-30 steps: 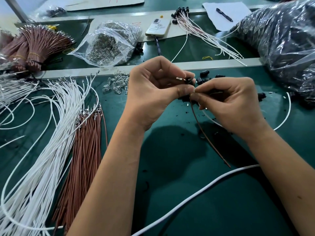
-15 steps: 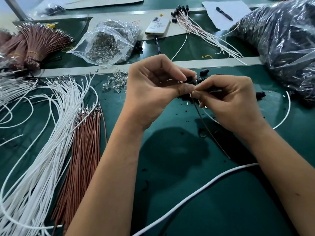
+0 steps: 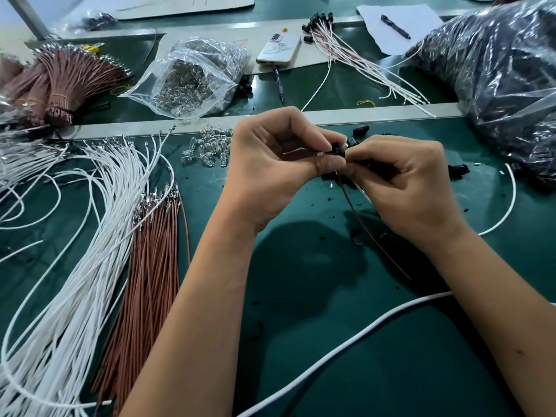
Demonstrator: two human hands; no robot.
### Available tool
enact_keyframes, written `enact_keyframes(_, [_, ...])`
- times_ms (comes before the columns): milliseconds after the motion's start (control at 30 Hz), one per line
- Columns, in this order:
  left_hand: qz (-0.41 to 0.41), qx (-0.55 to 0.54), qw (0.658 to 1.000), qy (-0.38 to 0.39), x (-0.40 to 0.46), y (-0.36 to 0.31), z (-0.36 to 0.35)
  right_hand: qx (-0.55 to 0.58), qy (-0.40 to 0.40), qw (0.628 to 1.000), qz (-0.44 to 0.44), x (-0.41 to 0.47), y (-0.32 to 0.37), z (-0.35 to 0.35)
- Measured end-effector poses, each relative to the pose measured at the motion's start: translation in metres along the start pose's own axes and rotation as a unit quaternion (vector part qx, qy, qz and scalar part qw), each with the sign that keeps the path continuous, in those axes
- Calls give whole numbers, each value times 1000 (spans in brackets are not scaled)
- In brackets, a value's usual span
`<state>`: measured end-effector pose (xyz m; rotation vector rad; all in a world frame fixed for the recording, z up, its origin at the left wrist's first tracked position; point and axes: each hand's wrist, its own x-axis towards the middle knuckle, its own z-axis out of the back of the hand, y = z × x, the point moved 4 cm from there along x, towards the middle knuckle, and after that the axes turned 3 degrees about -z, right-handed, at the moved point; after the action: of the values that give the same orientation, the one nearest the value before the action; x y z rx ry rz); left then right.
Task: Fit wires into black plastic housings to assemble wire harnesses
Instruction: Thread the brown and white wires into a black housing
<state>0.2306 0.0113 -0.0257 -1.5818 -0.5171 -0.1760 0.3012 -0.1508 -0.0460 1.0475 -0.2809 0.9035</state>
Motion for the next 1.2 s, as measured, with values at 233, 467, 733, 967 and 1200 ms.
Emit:
enact_keyframes(233, [-3,-2,1000,-6,0,-2,-1,2,4,1000,-5,0,-1,-2])
enact_keyframes(467, [-11,-2,1000,5,0,-5,-2,4,-8,1000,9,-1,4,1])
enact_keyframes(733, [19,21,1000,-3,1,3,1,-21,-7,1000,22,-3,4,-3])
enact_keyframes(967, [28,-23,999,-29,0,5,1,-4,-18,1000,10,-2,0,-3])
enact_keyframes(1200, [17,-12,999,-32,0,2,1,17,-18,1000,-4,-2,0,-1])
